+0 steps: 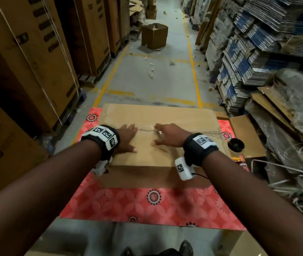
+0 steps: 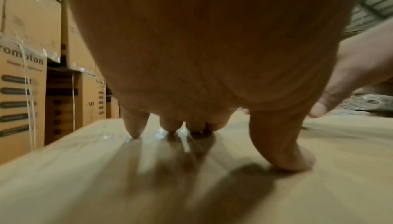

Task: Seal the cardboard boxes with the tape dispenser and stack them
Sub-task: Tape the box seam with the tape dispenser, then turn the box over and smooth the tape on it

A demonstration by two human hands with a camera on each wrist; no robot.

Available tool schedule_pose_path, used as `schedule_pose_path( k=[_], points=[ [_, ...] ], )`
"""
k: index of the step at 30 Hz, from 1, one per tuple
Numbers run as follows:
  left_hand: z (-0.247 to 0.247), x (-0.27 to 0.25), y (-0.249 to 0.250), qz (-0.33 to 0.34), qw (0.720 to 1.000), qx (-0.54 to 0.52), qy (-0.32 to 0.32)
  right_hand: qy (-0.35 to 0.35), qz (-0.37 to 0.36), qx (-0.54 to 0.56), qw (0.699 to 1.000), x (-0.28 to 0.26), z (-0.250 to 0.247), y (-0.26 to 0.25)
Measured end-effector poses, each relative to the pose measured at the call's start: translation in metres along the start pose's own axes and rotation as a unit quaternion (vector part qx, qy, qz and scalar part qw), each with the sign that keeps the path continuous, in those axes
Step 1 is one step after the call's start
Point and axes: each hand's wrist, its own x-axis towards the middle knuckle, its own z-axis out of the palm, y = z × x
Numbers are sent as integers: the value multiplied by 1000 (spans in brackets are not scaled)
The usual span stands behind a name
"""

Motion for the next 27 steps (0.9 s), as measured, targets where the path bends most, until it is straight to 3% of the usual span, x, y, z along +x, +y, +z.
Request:
schedule_pose_path(
  k=[4, 10, 13, 16, 20, 25, 27],
  points=[
    [15, -20, -30, -20, 1000, -19, 7, -20, 6, -44, 999, 11, 15, -10],
    [19, -53, -93, -86, 986, -135, 37, -24, 83, -89, 992, -4, -9, 13],
    [21, -52, -92, -67, 981, -175, 59, 1, 46, -49, 998, 11, -2, -15],
    [33, -47, -95, -57, 965, -242, 84, -30, 6, -35, 999, 28, 25, -47],
    [50, -48, -113, -40, 932, -349, 91, -28, 10, -25, 999, 26, 42, -42],
    [61, -60, -117, 0, 893, -448, 40, -10, 85, -30, 996, 14, 34, -7],
    [58, -59, -121, 5, 893, -443, 80, -5, 111, -23, 994, 13, 37, -7]
  ],
)
